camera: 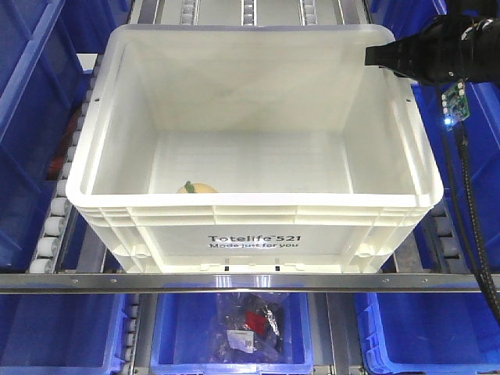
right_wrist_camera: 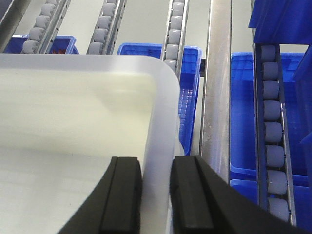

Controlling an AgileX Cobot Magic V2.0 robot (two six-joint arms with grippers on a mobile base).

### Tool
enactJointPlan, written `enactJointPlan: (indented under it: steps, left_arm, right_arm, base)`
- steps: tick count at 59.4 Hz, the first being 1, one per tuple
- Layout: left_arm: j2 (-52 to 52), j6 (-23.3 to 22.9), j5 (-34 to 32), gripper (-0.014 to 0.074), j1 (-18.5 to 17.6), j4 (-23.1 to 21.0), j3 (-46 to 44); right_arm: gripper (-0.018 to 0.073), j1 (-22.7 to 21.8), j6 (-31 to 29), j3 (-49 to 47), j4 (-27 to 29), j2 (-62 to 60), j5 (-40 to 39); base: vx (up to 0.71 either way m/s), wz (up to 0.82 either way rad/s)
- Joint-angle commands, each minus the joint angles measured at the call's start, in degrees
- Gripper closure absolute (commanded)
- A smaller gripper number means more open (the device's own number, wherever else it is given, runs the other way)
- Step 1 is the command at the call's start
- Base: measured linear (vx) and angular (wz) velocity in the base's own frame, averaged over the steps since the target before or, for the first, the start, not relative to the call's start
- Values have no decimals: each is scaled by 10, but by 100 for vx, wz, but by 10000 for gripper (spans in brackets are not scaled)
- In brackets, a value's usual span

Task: Place moving items into box and shelve
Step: 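Open the left gripper and withdraw it from the crate rim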

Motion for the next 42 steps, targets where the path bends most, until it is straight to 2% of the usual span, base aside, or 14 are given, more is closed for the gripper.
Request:
enactJointPlan:
  steps: [1, 5, 11, 16, 26, 42]
  left_arm:
    - [-9, 0, -83, 188, 14, 11, 7]
    - [-25, 0, -86, 223, 14, 12, 25]
    - [-51, 0, -28, 309, 13, 19, 24]
    - [-74, 0, 0, 412, 13, 27, 24]
    - [-72, 0, 4, 606, 13, 27, 24]
    - [-72, 0, 4, 604, 13, 27, 24]
  right_arm:
    - [332, 1, -7, -20, 8, -25, -37]
    - [332, 1, -7, -20, 8, -25, -37]
    - [332, 1, -7, -20, 8, -25, -37]
    - [332, 1, -7, -20, 8, -25, -37]
    - [332, 1, -7, -20, 9, -25, -37]
    - [332, 1, -7, -20, 9, -25, -37]
  base:
    - [0, 0]
    - [0, 0]
    - [0, 0]
    - [0, 0]
    - [0, 0]
    - [0, 0]
